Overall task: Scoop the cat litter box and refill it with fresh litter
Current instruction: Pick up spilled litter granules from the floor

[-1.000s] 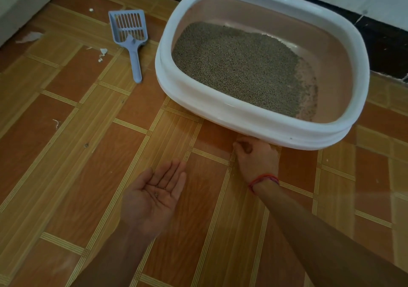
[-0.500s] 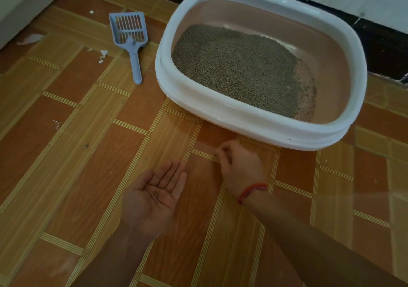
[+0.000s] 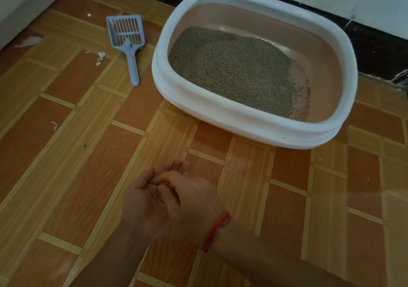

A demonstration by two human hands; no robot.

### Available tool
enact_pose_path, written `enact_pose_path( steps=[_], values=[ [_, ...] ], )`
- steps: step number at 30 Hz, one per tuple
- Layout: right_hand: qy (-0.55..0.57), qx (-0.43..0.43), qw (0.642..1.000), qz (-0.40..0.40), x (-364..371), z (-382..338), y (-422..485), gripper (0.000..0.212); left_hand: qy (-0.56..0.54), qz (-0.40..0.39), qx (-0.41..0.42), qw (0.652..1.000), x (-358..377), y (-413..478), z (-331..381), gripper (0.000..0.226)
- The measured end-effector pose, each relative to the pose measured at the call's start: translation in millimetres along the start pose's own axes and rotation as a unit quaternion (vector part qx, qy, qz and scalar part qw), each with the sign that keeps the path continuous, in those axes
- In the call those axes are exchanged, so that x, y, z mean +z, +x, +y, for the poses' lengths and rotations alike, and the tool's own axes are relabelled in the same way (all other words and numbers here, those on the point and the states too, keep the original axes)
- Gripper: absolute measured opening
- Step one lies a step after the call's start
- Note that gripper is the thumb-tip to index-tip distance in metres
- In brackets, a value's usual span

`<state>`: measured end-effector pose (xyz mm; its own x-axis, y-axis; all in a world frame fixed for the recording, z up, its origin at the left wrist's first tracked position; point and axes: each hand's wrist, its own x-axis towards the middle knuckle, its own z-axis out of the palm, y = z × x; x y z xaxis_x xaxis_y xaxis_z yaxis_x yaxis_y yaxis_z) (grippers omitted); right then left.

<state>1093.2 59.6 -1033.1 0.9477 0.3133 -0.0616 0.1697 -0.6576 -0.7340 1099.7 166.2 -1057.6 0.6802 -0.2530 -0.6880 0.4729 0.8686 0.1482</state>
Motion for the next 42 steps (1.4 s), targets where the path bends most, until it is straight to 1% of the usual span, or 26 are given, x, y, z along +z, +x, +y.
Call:
enact_pose_path(
  steps=[2, 4, 8, 11, 14, 23, 26, 28, 32, 34, 37, 40, 42],
  values=[
    [0.019, 0.014, 0.999, 0.028, -11, 9, 2, 0.019, -0.006, -0.005, 0.014, 1.000, 1, 0, 1, 0.055],
    [0.014, 0.049, 0.996, 0.070, -26, 31, 6, 0.014, -0.013, 0.010, 0.032, 0.999, 1, 0, 1, 0.051],
    [-0.046, 0.168, 0.976, 0.132, -54, 90, 12, 0.012, -0.013, 0.025, 0.041, 0.999, 2, -1, 1, 0.050],
    [-0.078, 0.217, 0.961, 0.151, -67, 115, 13, 0.015, -0.010, 0.030, 0.037, 0.999, 2, 0, 0, 0.051],
    [-0.085, 0.234, 0.957, 0.149, -69, 124, 12, 0.016, -0.005, 0.034, 0.035, 0.999, 4, 2, -2, 0.053],
    [-0.072, 0.235, 0.958, 0.148, -63, 126, 20, 0.012, -0.009, 0.042, 0.038, 0.998, -1, 2, -1, 0.052],
    [-0.080, 0.230, 0.959, 0.144, -63, 128, 21, 0.011, -0.010, 0.041, 0.038, 0.998, 0, 2, -1, 0.043],
    [-0.102, 0.223, 0.961, 0.129, -63, 129, 22, 0.012, -0.011, 0.039, 0.038, 0.998, 1, 1, -1, 0.039],
    [-0.142, 0.231, 0.959, 0.086, -61, 125, 24, 0.018, -0.012, 0.031, 0.032, 0.999, 1, -2, -2, 0.042],
    [-0.139, 0.210, 0.966, 0.066, -60, 113, 22, 0.017, -0.013, 0.031, 0.031, 0.999, 1, -3, -2, 0.045],
    [-0.108, 0.162, 0.981, 0.021, -50, 76, 11, 0.017, -0.010, 0.032, 0.032, 0.999, 1, -4, -3, 0.053],
    [-0.042, 0.117, 0.992, -0.021, -36, 35, 1, 0.014, -0.002, 0.032, 0.029, 0.999, 4, -6, -6, 0.053],
    [-0.023, 0.087, 0.995, -0.052, -28, 15, -2, 0.015, 0.001, 0.029, 0.013, 1.000, 3, -7, -8, 0.051]
  ],
)
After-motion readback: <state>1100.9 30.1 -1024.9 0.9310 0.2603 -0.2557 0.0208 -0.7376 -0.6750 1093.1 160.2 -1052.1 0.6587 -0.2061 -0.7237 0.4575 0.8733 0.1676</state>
